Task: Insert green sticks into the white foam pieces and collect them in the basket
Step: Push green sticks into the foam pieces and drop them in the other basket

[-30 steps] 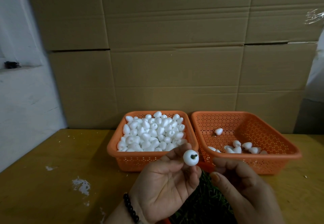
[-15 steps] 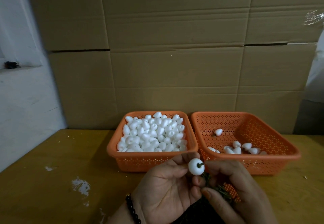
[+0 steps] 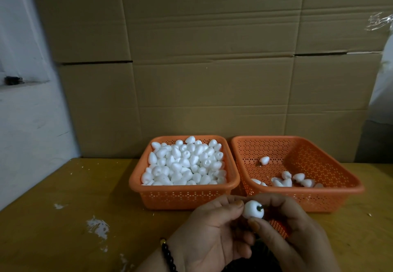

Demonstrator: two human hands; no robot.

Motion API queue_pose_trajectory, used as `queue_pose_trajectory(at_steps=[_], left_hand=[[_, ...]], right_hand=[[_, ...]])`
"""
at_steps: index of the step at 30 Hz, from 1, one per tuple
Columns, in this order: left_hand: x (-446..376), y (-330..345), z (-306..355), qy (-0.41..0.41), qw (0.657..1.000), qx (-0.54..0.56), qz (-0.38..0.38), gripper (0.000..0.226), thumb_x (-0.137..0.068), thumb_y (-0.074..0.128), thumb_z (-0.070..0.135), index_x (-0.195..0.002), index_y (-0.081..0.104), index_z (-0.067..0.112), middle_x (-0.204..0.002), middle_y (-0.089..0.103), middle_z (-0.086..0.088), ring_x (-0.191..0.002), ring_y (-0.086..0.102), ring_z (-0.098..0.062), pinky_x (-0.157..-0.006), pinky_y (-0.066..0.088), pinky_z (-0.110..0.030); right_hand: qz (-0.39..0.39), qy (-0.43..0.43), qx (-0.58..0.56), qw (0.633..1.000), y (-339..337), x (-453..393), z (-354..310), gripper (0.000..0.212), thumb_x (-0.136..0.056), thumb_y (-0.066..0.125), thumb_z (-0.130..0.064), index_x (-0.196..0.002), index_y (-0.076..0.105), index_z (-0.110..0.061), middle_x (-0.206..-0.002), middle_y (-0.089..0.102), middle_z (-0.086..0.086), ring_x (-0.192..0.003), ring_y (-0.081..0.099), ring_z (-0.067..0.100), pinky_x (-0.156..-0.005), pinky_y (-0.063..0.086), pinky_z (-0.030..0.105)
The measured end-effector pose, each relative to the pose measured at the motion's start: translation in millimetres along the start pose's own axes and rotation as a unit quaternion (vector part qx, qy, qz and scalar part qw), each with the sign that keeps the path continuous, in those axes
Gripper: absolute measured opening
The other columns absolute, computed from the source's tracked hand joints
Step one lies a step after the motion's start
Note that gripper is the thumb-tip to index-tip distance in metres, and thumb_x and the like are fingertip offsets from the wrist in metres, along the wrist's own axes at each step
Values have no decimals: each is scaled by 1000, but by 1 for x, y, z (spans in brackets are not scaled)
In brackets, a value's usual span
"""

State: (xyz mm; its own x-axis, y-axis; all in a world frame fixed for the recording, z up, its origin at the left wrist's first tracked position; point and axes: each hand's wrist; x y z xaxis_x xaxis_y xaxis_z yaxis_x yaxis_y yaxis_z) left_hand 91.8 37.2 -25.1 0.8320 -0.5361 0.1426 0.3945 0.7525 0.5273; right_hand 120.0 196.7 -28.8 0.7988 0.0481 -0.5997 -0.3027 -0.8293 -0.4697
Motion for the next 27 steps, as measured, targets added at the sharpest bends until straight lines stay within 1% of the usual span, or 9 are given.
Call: queue_pose_trajectory(at_steps=[1,3,9,11,13,18,23,25,27], left_hand=[[-1,2,-1,12,999,-12,27,41,-84,59,18,-120,55,0,-82,60,-14,-58,54,-20,-44,45,-26],[-2,4,0,39,996,-17,79,40,-80,63,20,-116,57,4,-87,59,-14,-55,54,-19,-43,43,-26],[-2,1,7,59,989,1,134,18,-91,58,9,-109,60,7,-85,61,-10,-53,52,-14,-43,42,-24],[-1,2,7,64,989,-21,132,14,-91,58,7,-105,61,7,-82,61,-8,-53,52,-13,-43,42,-24],[-3,1,6,70,988,-44,132,11,-91,57,4,-102,60,6,-79,61,-7,-54,52,-12,-42,41,-24],[-4,-1,3,67,987,-70,131,14,-90,58,0,-104,60,4,-80,60,-8,-54,53,-12,-42,41,-24],[-3,-16,23,101,977,-135,127,14,-88,60,-2,-99,62,6,-74,60,-7,-53,52,-11,-41,42,-23],[-8,-29,45,142,955,-210,151,12,-89,60,0,-96,63,9,-72,59,-9,-51,50,-12,-41,42,-24],[-18,-44,69,171,903,-338,202,9,-90,61,8,-95,63,16,-77,60,-6,-53,52,-10,-45,43,-24]], right_hand=[[-31,32,-92,995,5,6,-4,29,-69,71,-42,-96,63,-41,-90,72,-17,-85,68,0,-75,53,19],[-1,70,-75,995,-8,-8,2,35,-63,64,-50,-97,64,-40,-92,71,-17,-84,67,-1,-68,54,22],[-1,109,180,978,-31,-72,55,26,-89,61,-34,-113,63,-24,-77,60,-17,-56,55,-1,-43,34,10],[-65,113,277,952,-33,-89,77,13,-92,58,-31,-93,67,-21,-66,58,-10,-52,53,6,-46,32,15],[-124,153,330,923,-36,-102,92,22,-92,57,-28,-74,63,-17,-62,60,1,-52,54,16,-47,35,23],[-166,222,366,889,-34,-112,100,19,-89,60,-32,-78,63,-16,-72,63,2,-62,59,14,-58,53,28],[-12,84,333,939,-31,-78,65,39,-85,61,-36,-122,56,-25,-109,63,-2,-76,60,8,-63,53,27],[-57,16,298,953,-31,-54,40,32,-80,57,-41,-111,58,-38,-106,61,-13,-77,61,3,-67,55,24],[-176,-1,306,936,-28,-32,25,32,-76,55,-53,-108,56,-48,-118,56,-20,-98,60,2,-85,52,23]])
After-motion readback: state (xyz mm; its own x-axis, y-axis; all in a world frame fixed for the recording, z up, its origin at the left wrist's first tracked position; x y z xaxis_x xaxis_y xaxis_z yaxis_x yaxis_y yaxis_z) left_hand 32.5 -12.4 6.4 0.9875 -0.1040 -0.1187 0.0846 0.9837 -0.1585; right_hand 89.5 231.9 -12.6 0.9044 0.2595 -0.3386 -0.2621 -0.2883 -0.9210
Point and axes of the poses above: each hand's wrist, its own x-axis away from the middle knuckle, its own y-axis out of the palm, z = x × y
